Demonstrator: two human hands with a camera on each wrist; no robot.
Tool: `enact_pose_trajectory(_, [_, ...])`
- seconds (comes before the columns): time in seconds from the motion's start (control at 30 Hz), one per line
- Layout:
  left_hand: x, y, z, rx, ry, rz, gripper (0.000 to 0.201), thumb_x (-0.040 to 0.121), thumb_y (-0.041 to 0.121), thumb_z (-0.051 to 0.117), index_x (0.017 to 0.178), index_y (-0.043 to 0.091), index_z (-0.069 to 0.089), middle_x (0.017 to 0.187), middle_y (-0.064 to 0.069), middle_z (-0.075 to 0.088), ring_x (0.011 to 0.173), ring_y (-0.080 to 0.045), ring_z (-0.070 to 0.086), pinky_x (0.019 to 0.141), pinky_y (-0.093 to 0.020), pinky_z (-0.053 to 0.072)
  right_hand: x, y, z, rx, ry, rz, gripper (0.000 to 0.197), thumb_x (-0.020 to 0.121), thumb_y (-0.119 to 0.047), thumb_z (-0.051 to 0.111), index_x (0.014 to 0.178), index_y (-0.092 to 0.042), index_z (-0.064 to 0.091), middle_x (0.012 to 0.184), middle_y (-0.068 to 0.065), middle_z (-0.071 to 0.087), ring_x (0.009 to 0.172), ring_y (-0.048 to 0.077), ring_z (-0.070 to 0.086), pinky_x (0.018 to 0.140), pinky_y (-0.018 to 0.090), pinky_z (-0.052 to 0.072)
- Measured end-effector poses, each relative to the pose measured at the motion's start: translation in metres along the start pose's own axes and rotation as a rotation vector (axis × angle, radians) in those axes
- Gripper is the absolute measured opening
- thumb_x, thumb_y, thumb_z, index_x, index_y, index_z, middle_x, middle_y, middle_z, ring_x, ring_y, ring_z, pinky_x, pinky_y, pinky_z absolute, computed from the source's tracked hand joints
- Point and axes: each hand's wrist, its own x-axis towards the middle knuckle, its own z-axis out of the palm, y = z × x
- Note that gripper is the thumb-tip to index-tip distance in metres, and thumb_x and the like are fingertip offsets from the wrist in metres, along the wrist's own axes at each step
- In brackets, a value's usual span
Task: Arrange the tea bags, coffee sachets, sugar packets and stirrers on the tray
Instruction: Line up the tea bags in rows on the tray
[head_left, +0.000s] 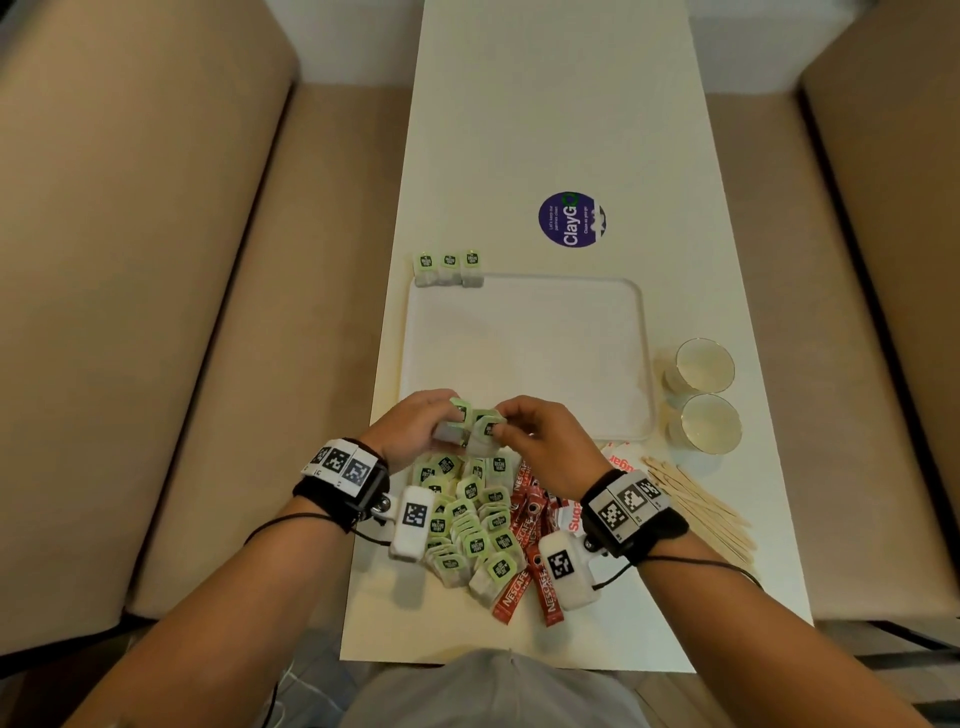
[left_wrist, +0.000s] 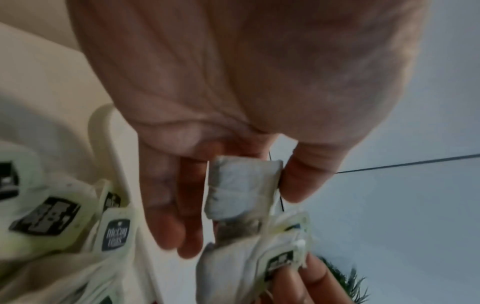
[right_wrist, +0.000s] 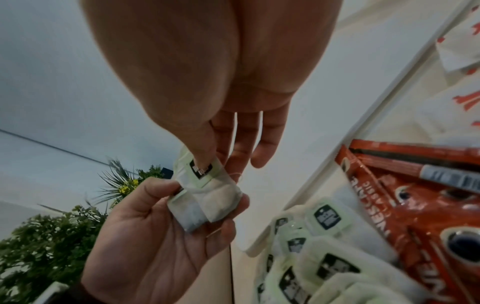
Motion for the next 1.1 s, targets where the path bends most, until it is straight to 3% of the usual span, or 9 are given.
enact_pose_trajectory(0.1, [-0.005, -0.001, 0.004, -0.210, -0.044, -0.031, 0.012, 0.098, 0.011, 0.049, 0.090, 0.006, 0.056, 0.092, -0.017, 0.060, 0.081, -0.035, 0.069, 0.061, -0.040, 0.062, 0.001, -0.003, 0.005, 0.036, 0.010, -0.019, 0.013, 0.098, -0.012, 0.065, 0.105, -0.017, 0.074, 0.093, -0.004, 0.077, 0.085, 0.008, 0.070, 0.084, 0.026, 0.056])
enact_pose_trajectory(0.17, [-0.010, 0.000, 0.005, -0.225, -0.070, -0.024, 0.009, 0.093, 0.018, 0.059, 0.094, 0.009, 0.056, 0.089, -0.015, 0.065, 0.078, -0.034, 0.070, 0.057, -0.037, 0.061, 0.002, -0.004, 0.007, 0.049, 0.021, -0.023, 0.015, 0.098, -0.014, 0.065, 0.108, -0.020, 0.075, 0.093, -0.005, 0.078, 0.083, 0.006, 0.070, 0.082, 0.023, 0.055])
enact_pose_trajectory(0.23, [-0.011, -0.002, 0.003, -0.159, -0.044, -0.007, 0.015, 0.093, 0.010, 0.065, 0.104, 0.010, 0.056, 0.093, -0.015, 0.070, 0.078, -0.034, 0.071, 0.060, -0.036, 0.062, 0.004, -0.006, 0.008, 0.057, 0.038, -0.026, 0.017, 0.098, -0.015, 0.065, 0.109, -0.022, 0.076, 0.094, -0.007, 0.078, 0.083, 0.005, 0.070, 0.080, 0.021, 0.054])
enact_pose_trajectory(0.33, [-0.010, -0.005, -0.001, 0.050, -0.001, 0.072, 0.029, 0.091, 0.002, 0.069, 0.117, 0.010, 0.060, 0.099, -0.021, 0.073, 0.080, -0.037, 0.071, 0.065, -0.037, 0.062, 0.010, -0.004, 0.011, 0.060, 0.079, -0.004, 0.016, 0.098, -0.017, 0.066, 0.110, -0.019, 0.076, 0.093, -0.005, 0.078, 0.082, 0.008, 0.070, 0.081, 0.025, 0.056])
enact_pose_trajectory(0.47, [-0.008, -0.004, -0.005, 0.147, 0.035, 0.135, 0.013, 0.092, 0.003, 0.068, 0.103, 0.010, 0.068, 0.089, -0.009, 0.075, 0.080, -0.023, 0.073, 0.064, -0.031, 0.060, 0.020, -0.001, 0.016, 0.081, 0.119, 0.021, 0.020, 0.097, -0.021, 0.068, 0.116, -0.017, 0.073, 0.094, -0.003, 0.077, 0.082, 0.010, 0.072, 0.081, 0.032, 0.059])
enact_pose_trajectory(0.63, [0.006, -0.001, -0.020, 0.066, 0.140, 0.156, 0.016, 0.091, 0.006, 0.071, 0.106, 0.009, 0.066, 0.095, -0.014, 0.074, 0.083, -0.025, 0.072, 0.062, -0.032, 0.058, 0.030, -0.004, 0.018, 0.078, 0.126, 0.049, 0.017, 0.097, -0.028, 0.068, 0.110, -0.019, 0.072, 0.088, -0.001, 0.075, 0.071, 0.006, 0.068, 0.068, 0.020, 0.053])
enact_pose_trajectory(0.73, [0.016, 0.006, -0.026, 0.002, 0.191, 0.187, 0.016, 0.090, 0.005, 0.072, 0.104, 0.010, 0.066, 0.087, -0.005, 0.076, 0.079, -0.020, 0.072, 0.059, -0.028, 0.056, 0.039, -0.004, 0.020, 0.086, 0.094, 0.071, 0.015, 0.096, -0.032, 0.070, 0.100, -0.018, 0.075, 0.083, 0.002, 0.074, 0.067, 0.009, 0.067, 0.064, 0.022, 0.053])
enact_pose_trajectory(0.93, [0.040, 0.016, -0.039, -0.042, 0.231, 0.222, 0.023, 0.086, 0.005, 0.076, 0.106, 0.012, 0.066, 0.092, -0.008, 0.075, 0.082, -0.019, 0.072, 0.059, -0.026, 0.056, 0.070, -0.005, 0.022, 0.107, 0.121, 0.061, 0.017, 0.096, -0.029, 0.070, 0.094, -0.012, 0.074, 0.081, 0.010, 0.073, 0.063, 0.007, 0.065, 0.061, 0.020, 0.050])
enact_pose_trajectory(1.1, [0.059, 0.022, -0.054, -0.061, 0.280, 0.216, 0.019, 0.092, 0.010, 0.071, 0.109, 0.007, 0.064, 0.099, -0.013, 0.075, 0.085, -0.021, 0.073, 0.060, -0.027, 0.056, 0.104, -0.005, 0.018, 0.093, 0.133, 0.070, 0.013, 0.097, -0.025, 0.070, 0.091, -0.014, 0.074, 0.073, -0.002, 0.069, 0.060, 0.005, 0.062, 0.060, 0.017, 0.048])
